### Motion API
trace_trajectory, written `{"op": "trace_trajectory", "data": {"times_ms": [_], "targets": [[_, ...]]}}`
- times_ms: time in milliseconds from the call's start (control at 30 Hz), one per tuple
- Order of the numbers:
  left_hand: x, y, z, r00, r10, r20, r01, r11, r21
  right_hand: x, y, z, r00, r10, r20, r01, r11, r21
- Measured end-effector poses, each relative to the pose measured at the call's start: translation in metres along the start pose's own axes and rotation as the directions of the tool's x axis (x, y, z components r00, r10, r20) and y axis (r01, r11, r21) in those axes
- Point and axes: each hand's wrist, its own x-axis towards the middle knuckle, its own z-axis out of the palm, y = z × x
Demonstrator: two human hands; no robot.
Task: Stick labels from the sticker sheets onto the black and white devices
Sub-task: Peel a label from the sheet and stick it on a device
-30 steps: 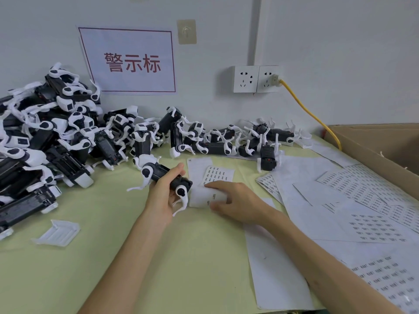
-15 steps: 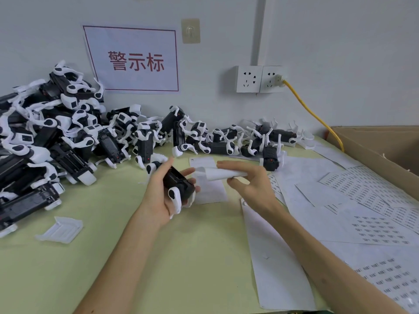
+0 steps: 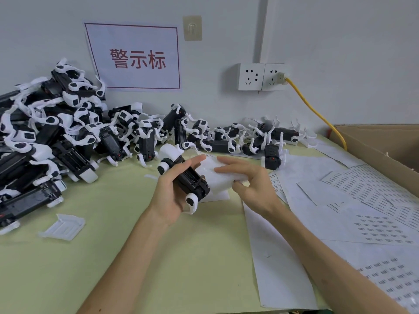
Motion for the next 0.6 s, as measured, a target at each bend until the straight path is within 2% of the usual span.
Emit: {"op": "trace_trajectory", "data": {"times_ms": [100, 233, 300, 433, 600], "targets": [[0.000, -0.002, 0.001, 0.999, -0.009, 0.033, 0.008, 0.999, 0.035, 0.001, 0.000, 0.000, 1.000, 0.005, 0.001, -0.005, 1.000, 0.028], [0.000, -0.005, 0.001, 0.992, -0.052, 0.111, 0.024, 0.970, 0.240, 0.004, 0.000, 0.002, 0.985, -0.088, -0.152, 0.074, 0.993, -0.092], [0.000, -0.009, 0.002, 0.987, -0.046, 0.156, 0.000, 0.959, 0.283, 0.005, 0.001, 0.003, 0.980, -0.090, -0.179, 0.069, 0.990, -0.119], [0.001, -0.016, 0.005, 0.984, 0.021, 0.178, -0.067, 0.964, 0.256, 0.006, 0.005, 0.003, 0.982, -0.064, -0.177, 0.038, 0.988, -0.146], [0.002, -0.015, 0.004, 0.984, 0.082, 0.155, -0.115, 0.971, 0.210, 0.005, 0.007, 0.004, 0.994, -0.043, -0.101, 0.027, 0.988, -0.154]]}}
